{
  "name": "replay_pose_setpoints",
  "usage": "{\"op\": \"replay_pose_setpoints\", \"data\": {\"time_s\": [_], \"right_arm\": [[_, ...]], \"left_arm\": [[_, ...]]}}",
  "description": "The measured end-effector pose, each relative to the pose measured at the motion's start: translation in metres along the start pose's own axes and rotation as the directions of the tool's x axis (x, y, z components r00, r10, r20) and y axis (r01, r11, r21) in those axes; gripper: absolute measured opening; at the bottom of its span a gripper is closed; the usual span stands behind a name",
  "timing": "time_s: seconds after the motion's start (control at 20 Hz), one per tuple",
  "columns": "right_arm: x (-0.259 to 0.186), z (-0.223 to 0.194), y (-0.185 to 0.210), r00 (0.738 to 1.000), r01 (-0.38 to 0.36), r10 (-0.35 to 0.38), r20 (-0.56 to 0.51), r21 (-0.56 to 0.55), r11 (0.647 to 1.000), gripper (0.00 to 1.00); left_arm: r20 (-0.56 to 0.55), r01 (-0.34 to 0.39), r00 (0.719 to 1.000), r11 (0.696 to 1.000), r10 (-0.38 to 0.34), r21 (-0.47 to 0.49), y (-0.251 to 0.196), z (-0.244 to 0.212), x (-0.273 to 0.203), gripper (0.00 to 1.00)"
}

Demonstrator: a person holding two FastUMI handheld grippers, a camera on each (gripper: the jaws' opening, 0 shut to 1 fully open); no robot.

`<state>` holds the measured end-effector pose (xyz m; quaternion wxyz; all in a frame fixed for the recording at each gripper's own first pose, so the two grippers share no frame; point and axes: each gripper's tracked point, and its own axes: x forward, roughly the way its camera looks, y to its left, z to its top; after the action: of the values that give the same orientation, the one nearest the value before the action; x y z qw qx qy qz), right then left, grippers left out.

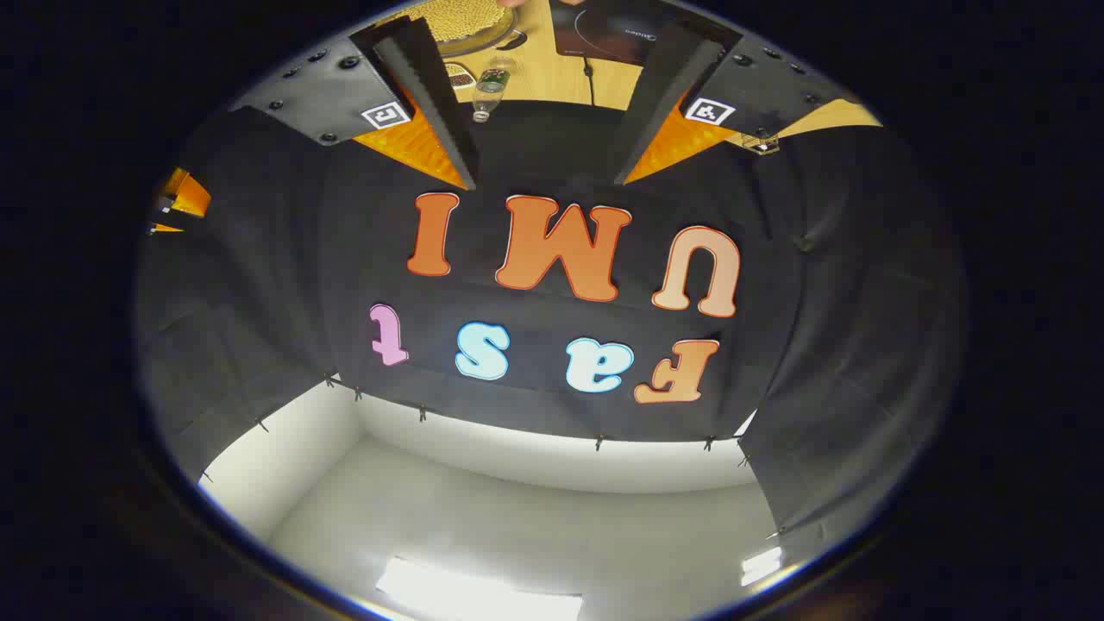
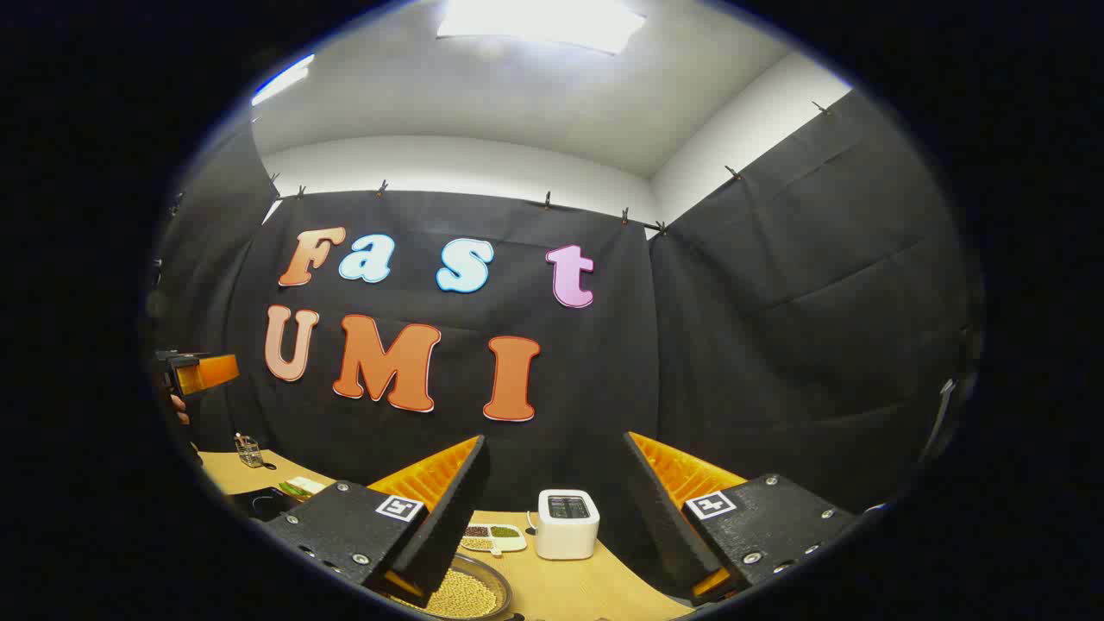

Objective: First push the handle of the pot to place it horizontally, then grasp the pot with both hands and set it on the induction cooktop.

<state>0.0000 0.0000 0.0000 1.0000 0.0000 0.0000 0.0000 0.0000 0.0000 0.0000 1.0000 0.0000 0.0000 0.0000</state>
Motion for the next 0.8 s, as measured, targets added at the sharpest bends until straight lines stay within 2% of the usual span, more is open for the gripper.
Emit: {"op": "replay_pose_setpoints", "data": {"time_s": [0.15,0.25,0.5,0.8], "right_arm": [[-0.002,0.004,0.006,1.0,-0.018,0.018,0.021,-0.014,1.0,0.97],[-0.002,0.006,0.008,0.999,-0.027,0.028,0.038,-0.027,0.999,0.95],[0.0,0.003,0.005,0.999,-0.02,0.02,0.031,-0.029,0.999,0.97],[0.003,-0.002,0.0,1.0,-0.014,0.014,0.012,-0.007,1.0,0.95]], "left_arm": [[0.017,-0.017,1.0,1.0,0.017,0.001,0.006,0.005,-0.003,1.0],[0.019,-0.03,0.999,1.0,0.03,0.006,0.009,0.005,-0.004,1.0],[0.022,-0.038,0.999,0.999,0.038,0.007,0.011,0.005,-0.004,1.0],[0.047,-0.045,0.998,0.998,0.043,0.033,0.009,0.013,-0.003,1.0]]}}
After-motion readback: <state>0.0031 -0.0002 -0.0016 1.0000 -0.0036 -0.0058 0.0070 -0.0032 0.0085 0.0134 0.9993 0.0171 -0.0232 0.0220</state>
